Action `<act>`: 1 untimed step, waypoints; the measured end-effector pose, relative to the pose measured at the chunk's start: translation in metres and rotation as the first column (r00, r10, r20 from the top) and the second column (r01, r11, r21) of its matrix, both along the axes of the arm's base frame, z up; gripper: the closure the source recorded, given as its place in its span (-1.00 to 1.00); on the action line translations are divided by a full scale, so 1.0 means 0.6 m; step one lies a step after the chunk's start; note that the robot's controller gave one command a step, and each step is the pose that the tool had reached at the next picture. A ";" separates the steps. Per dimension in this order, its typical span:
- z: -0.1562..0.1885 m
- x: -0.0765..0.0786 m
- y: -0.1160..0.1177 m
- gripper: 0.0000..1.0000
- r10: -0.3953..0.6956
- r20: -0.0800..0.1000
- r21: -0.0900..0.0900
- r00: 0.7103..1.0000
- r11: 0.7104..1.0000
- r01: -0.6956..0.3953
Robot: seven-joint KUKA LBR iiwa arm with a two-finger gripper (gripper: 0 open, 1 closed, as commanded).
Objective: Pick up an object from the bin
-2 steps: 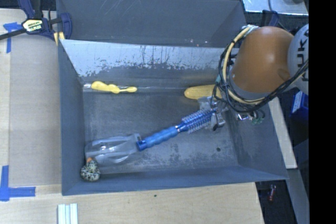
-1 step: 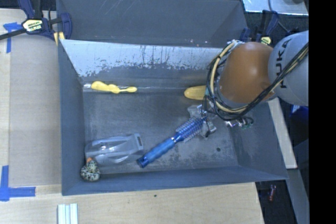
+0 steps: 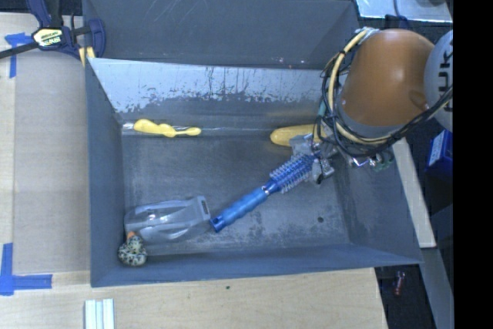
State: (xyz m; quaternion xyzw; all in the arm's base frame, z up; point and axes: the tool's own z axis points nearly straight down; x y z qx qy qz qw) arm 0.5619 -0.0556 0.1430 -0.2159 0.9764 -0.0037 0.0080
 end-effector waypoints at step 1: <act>0.074 0.003 -0.006 1.00 0.005 0.008 -0.001 1.000 1.000 -0.005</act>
Offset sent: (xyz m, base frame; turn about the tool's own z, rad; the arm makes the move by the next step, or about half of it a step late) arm -0.0045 -0.0080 0.1359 -0.0770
